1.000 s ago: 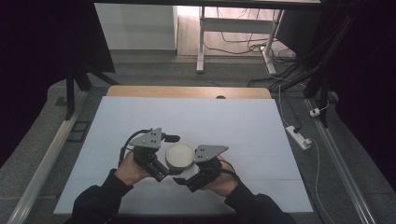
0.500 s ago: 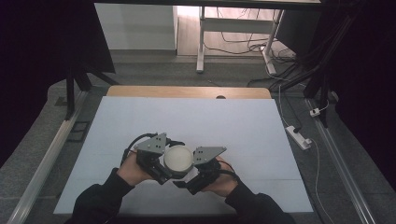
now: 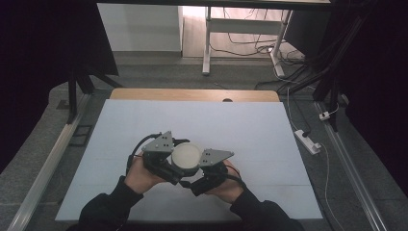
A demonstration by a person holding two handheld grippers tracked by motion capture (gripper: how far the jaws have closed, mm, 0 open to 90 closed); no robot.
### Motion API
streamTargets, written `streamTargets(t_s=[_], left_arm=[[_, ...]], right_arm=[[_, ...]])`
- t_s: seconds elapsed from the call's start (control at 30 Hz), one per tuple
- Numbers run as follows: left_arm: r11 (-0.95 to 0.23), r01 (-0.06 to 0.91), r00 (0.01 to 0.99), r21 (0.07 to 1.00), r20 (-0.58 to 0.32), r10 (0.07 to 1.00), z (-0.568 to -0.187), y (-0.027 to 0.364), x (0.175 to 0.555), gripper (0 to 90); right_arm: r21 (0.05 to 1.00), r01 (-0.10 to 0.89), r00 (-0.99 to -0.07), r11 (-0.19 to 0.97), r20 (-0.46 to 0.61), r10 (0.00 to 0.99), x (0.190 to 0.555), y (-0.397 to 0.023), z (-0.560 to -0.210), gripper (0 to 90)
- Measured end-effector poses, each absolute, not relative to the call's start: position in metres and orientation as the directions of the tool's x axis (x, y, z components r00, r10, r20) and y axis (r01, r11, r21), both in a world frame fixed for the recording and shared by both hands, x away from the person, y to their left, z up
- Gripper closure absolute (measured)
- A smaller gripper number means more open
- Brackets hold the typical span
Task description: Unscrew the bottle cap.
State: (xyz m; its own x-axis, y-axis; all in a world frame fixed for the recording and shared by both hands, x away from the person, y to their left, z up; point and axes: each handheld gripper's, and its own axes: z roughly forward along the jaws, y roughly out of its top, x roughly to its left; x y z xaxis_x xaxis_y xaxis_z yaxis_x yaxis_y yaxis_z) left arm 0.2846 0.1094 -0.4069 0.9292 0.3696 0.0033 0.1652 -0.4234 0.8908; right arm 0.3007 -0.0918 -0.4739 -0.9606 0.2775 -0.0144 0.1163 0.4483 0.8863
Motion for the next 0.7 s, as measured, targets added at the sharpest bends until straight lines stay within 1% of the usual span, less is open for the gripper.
streamTargets(t_s=[0.07, 0.4, 0.7], left_arm=[[-0.431, 0.153, 0.926, 0.889, 0.023, 0.377, -0.406, 0.11, 0.284, 7.8], [-0.389, 0.149, 0.915, 0.909, 0.022, 0.402, -0.397, 0.121, 0.282, 7.8], [-0.39, 0.153, 0.91, 0.908, 0.024, 0.413, -0.396, 0.129, 0.281, 7.7]], right_arm=[[0.887, 0.117, -0.96, 0.446, -0.014, 0.279, 0.301, -0.092, -0.474, 7.1], [0.883, 0.124, -0.954, 0.453, -0.018, 0.298, 0.305, -0.095, -0.477, 7.1], [0.88, 0.147, -0.94, 0.451, -0.017, 0.34, 0.313, -0.104, -0.478, 7.1]])
